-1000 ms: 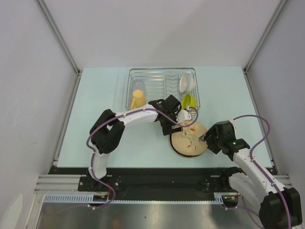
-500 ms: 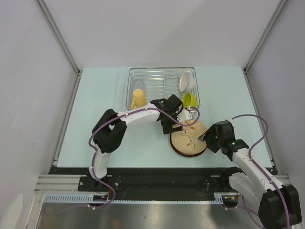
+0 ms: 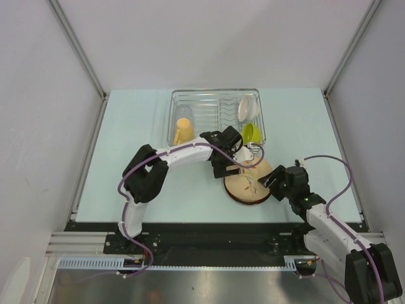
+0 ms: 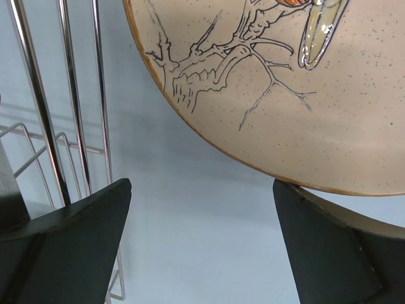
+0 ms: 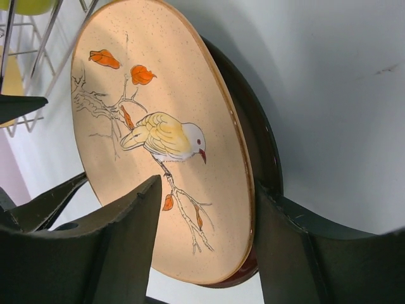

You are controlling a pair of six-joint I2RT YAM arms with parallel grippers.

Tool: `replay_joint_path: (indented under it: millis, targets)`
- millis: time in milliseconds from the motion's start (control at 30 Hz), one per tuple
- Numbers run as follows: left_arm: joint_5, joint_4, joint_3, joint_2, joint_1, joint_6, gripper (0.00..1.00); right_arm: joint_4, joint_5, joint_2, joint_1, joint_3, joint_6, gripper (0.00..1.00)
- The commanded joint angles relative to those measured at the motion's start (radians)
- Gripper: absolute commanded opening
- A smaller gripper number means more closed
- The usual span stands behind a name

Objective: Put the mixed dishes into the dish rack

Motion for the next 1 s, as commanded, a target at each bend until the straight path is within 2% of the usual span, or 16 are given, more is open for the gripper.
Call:
replay_joint_path:
  millis: [0,400,500,533,600,633,867,967]
  targets:
    - [0.133,0.185,0.053,0.040,-0.070,-0.052,1.00,0.415,-0.200,-0.017,0.041,-0.045,0.122,0.58]
    - [0.130,0.177,0.094,0.054,-0.076,-0.044,1.00,0.630,-0.246,0.128,0.049,-0.123,0.191,0.50]
    - [0.132,0.170,0.109,0.057,-0.084,-0.044,1.00,0.621,-0.246,0.135,0.053,-0.123,0.188,0.36]
    - [0.130,0.168,0.109,0.059,-0.085,-0.046,1.00,0.614,-0.246,0.123,0.053,-0.122,0.185,0.26]
    - [0.130,0.166,0.105,0.051,-0.087,-0.046,1.00,0.569,-0.243,0.096,0.052,-0.111,0.176,0.14]
    - [0.126,0.165,0.099,0.040,-0.085,-0.044,1.00,0.539,-0.232,0.080,0.052,-0.106,0.167,0.00]
    - [0.109,0.159,0.017,-0.061,-0.072,-0.052,1.00,0.259,-0.186,-0.115,0.056,-0.062,0.095,0.00]
    - [0.124,0.145,-0.009,-0.113,-0.062,-0.075,1.00,0.133,-0.107,-0.186,0.087,-0.022,0.064,0.00]
